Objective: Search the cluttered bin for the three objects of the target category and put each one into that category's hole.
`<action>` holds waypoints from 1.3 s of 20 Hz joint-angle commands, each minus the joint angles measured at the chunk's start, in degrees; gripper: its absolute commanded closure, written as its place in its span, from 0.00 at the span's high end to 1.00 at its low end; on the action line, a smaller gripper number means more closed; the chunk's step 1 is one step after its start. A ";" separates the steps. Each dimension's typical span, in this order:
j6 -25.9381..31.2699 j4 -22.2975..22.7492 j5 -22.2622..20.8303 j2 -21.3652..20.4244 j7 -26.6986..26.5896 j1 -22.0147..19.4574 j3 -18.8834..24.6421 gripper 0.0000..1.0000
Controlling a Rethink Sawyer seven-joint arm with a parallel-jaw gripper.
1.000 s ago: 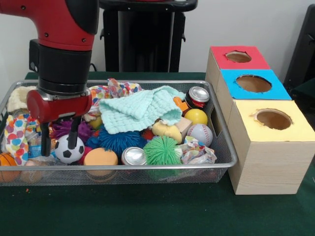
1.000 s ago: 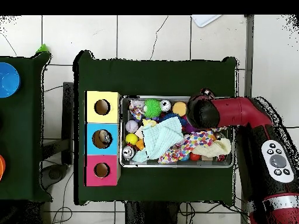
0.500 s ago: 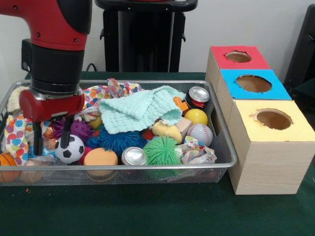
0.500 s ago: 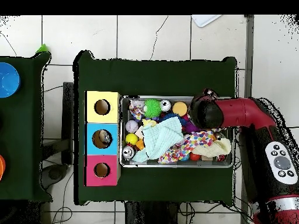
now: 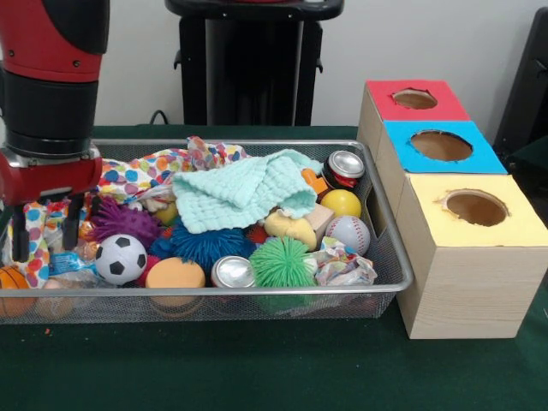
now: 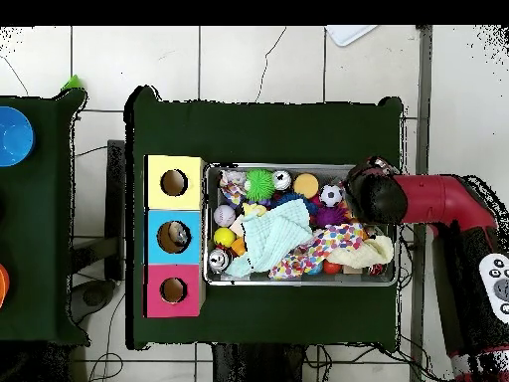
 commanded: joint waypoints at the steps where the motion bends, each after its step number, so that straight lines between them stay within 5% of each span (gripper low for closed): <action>1: 7.20 -1.07 -2.26 3.01 -15.62 -0.21 2.45 1.00; 14: 2.24 4.56 -3.99 4.42 -4.71 2.22 -2.26 1.00; 26: 1.59 5.93 -3.79 3.45 -2.39 2.80 -5.18 1.00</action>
